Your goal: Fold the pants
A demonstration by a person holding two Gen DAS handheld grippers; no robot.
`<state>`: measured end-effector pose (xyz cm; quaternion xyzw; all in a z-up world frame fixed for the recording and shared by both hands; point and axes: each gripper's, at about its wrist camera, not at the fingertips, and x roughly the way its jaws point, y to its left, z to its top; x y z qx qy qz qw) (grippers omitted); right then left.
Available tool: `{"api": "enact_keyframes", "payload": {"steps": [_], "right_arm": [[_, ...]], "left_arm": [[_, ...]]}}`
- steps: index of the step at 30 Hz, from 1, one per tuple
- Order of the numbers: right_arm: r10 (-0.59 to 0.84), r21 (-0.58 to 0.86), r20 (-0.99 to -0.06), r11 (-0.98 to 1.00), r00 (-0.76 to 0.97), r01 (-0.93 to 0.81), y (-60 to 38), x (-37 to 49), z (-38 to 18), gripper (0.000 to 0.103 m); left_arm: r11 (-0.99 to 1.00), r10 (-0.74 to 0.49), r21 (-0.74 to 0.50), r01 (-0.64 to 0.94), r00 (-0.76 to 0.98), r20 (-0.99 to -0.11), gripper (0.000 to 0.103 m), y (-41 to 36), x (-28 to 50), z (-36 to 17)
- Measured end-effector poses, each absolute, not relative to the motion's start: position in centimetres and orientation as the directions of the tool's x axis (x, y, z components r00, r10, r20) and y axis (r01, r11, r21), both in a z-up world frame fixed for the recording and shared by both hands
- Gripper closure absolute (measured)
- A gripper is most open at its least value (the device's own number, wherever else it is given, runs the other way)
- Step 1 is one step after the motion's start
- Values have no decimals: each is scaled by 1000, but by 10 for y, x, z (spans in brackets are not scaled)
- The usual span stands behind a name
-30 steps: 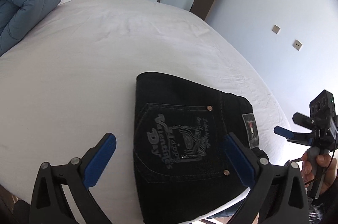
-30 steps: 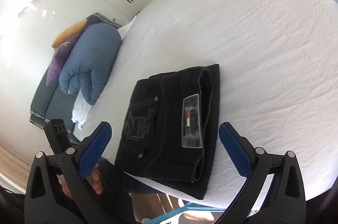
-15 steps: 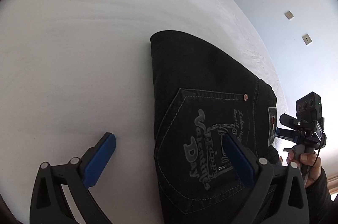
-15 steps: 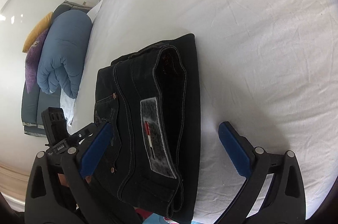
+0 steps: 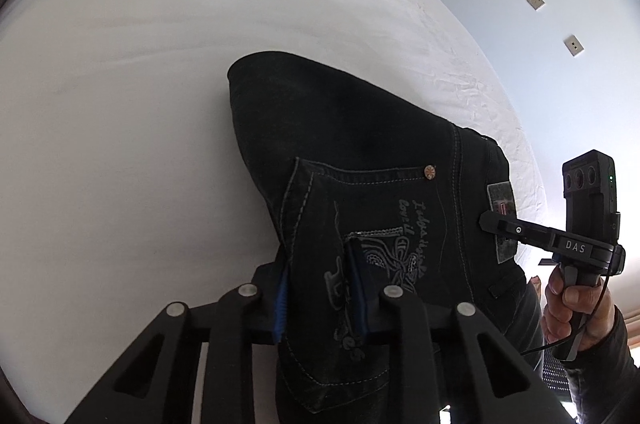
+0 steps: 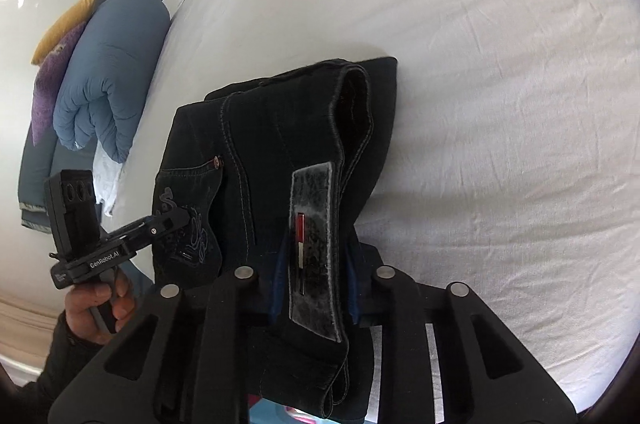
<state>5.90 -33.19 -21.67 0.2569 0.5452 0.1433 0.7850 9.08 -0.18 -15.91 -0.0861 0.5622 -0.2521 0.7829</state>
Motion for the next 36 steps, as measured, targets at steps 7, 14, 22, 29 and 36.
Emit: {"api": "enact_keyframes", "payload": {"steps": [7, 14, 22, 29, 36], "right_arm": [[459, 488, -762, 871, 457, -62, -318, 60, -160, 86], [467, 499, -714, 862, 522, -87, -338, 115, -123, 86], [454, 520, -753, 854, 477, 8, -373, 186, -178, 84], [527, 646, -689, 758, 497, 91, -404, 177, -225, 44], [364, 527, -688, 846, 628, 86, -408, 123, -166, 32]], "left_arm": [[858, -494, -395, 328, 321, -808, 85, -4, 93, -115], [856, -502, -377, 353, 392, -771, 85, -8, 147, -86], [879, -441, -332, 343, 320, -838, 78, -40, 209, -139], [916, -394, -329, 230, 366, -843, 18, -26, 205, -171], [962, -262, -135, 239, 653, -711, 0, -16, 136, -94]]}}
